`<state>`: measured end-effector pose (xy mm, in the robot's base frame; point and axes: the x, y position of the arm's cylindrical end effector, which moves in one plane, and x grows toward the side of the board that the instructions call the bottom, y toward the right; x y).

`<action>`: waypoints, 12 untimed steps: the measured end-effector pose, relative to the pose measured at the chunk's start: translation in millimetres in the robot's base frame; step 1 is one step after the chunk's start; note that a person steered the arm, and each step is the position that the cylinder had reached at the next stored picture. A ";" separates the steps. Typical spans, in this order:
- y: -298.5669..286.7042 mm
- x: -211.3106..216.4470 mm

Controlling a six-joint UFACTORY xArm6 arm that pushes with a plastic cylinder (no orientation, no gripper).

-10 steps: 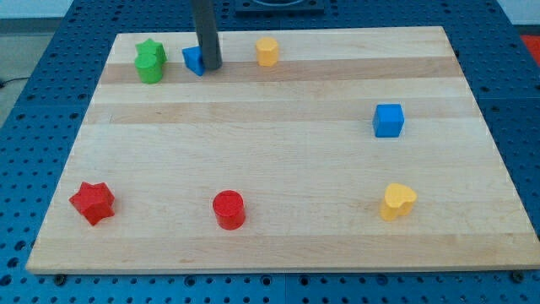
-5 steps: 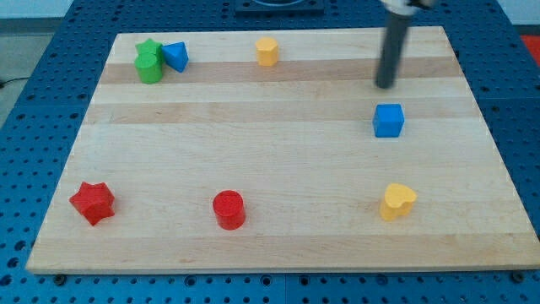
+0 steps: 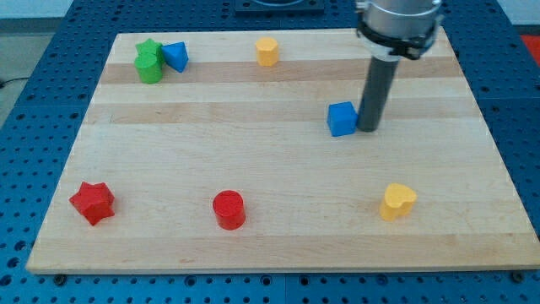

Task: Move the cube below the triangle

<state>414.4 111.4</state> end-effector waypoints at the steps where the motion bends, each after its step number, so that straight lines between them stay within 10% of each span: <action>1: -42.2 -17.0; 3: -24.5 7.4; 4: -112.8 55.7; 8: -89.1 -79.3; 12: -195.6 -103.9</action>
<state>310.4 -84.2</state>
